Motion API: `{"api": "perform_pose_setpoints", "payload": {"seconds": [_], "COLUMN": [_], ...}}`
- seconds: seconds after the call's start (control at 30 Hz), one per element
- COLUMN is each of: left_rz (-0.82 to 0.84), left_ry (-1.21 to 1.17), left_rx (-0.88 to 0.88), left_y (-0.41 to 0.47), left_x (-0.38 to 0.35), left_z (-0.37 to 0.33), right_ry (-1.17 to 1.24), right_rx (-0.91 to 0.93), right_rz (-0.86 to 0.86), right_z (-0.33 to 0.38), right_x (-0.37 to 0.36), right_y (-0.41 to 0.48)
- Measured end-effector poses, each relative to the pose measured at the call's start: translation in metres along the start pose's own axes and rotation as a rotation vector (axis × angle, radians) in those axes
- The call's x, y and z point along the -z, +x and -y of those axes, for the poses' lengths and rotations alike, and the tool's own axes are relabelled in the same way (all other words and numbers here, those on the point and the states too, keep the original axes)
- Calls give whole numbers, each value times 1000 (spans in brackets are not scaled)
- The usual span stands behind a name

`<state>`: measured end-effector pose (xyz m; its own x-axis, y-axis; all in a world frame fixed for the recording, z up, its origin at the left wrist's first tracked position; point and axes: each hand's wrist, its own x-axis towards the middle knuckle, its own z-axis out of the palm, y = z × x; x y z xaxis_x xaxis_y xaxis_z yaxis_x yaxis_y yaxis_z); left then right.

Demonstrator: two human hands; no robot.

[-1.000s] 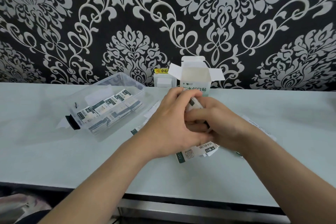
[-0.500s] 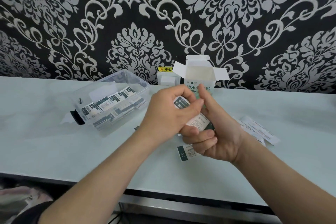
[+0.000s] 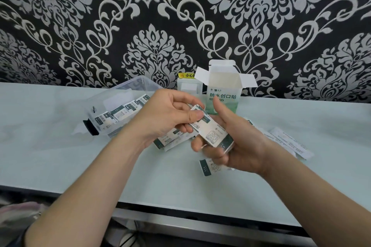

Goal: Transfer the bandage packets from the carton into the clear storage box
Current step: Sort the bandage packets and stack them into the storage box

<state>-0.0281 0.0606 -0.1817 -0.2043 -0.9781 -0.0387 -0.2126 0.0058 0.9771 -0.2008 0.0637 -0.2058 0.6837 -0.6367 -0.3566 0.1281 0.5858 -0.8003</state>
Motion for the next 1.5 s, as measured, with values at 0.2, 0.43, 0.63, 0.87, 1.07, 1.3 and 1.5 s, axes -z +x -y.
{"api": "perform_pose_setpoints", "payload": {"seconds": [0.2, 0.43, 0.63, 0.87, 1.07, 1.3, 1.5], "left_rz": [-159, -343, -379, -100, -182, -180, -464], "left_ry": [117, -127, -355, 293, 645, 570, 625], "left_rx": [-47, 67, 124, -245, -333, -316, -260], "left_y": [-1, -3, -6, -24, -21, -22, -36], "left_x": [14, 34, 41, 38, 35, 48, 103], "left_z": [-2, 0, 3, 3, 16, 10, 2], "right_ry": [-1163, -1542, -880, -86, -141, -291, -756], "right_rx": [395, 527, 486, 296, 229, 207, 297], "right_rz": [-488, -486, -346, -208, -158, -182, -268], "right_z": [16, 26, 19, 22, 20, 31, 59], "right_x": [-19, -49, -50, -53, -55, -56, -76], "right_y": [-10, 21, 38, 39, 41, 46, 57]}}
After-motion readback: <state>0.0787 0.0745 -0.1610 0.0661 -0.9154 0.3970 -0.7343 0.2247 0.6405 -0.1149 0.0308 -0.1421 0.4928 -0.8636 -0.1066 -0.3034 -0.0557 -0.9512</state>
